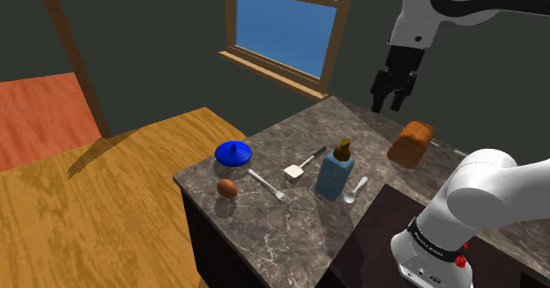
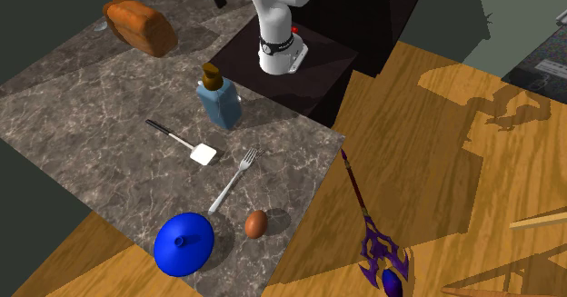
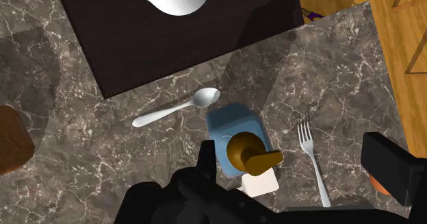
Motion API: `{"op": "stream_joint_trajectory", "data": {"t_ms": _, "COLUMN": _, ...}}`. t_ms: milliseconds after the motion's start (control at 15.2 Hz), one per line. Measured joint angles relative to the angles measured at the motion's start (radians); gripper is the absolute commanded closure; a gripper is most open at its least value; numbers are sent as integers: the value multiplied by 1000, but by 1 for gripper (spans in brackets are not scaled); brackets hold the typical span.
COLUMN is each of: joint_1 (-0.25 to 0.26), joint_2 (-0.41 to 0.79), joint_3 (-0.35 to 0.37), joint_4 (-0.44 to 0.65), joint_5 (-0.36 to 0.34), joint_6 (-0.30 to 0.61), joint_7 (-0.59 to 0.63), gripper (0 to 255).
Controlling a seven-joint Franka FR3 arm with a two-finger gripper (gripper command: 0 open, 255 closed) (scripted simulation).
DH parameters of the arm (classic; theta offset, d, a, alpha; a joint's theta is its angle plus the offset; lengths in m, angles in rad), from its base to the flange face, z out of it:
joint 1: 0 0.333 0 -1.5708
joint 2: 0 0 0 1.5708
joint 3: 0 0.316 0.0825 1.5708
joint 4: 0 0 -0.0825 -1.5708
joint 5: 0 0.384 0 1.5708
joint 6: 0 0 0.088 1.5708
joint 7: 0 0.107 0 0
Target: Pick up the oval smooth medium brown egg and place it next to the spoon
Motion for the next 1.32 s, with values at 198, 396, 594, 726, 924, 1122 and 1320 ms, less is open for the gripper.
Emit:
{"op": "stream_joint_trajectory", "data": {"t_ms": 198, "joint_1": 8, "joint_2": 14, "joint_3": 22, "joint_4": -21, "joint_5": 14, "joint_6": 38, "joint_7": 15, "gripper": 0}}
{"op": "stream_joint_trajectory", "data": {"t_ms": 396, "joint_1": 24, "joint_2": 72, "joint_3": 64, "joint_4": -33, "joint_5": 37, "joint_6": 116, "joint_7": 43, "gripper": 0}}
{"op": "stream_joint_trajectory", "data": {"t_ms": 594, "joint_1": 44, "joint_2": 151, "joint_3": 114, "joint_4": -40, "joint_5": 64, "joint_6": 212, "joint_7": 77, "gripper": 0}}
{"op": "stream_joint_trajectory", "data": {"t_ms": 726, "joint_1": 57, "joint_2": 203, "joint_3": 150, "joint_4": -45, "joint_5": 80, "joint_6": 276, "joint_7": 103, "gripper": 0}}
{"op": "stream_joint_trajectory", "data": {"t_ms": 924, "joint_1": 67, "joint_2": 303, "joint_3": 190, "joint_4": -30, "joint_5": 89, "joint_6": 368, "joint_7": 128, "gripper": 0}}
{"op": "stream_joint_trajectory", "data": {"t_ms": 1122, "joint_1": 81, "joint_2": 401, "joint_3": 237, "joint_4": -8, "joint_5": 96, "joint_6": 454, "joint_7": 169, "gripper": 0}}
{"op": "stream_joint_trajectory", "data": {"t_ms": 1320, "joint_1": 93, "joint_2": 513, "joint_3": 284, "joint_4": 34, "joint_5": 90, "joint_6": 532, "joint_7": 217, "gripper": 0}}
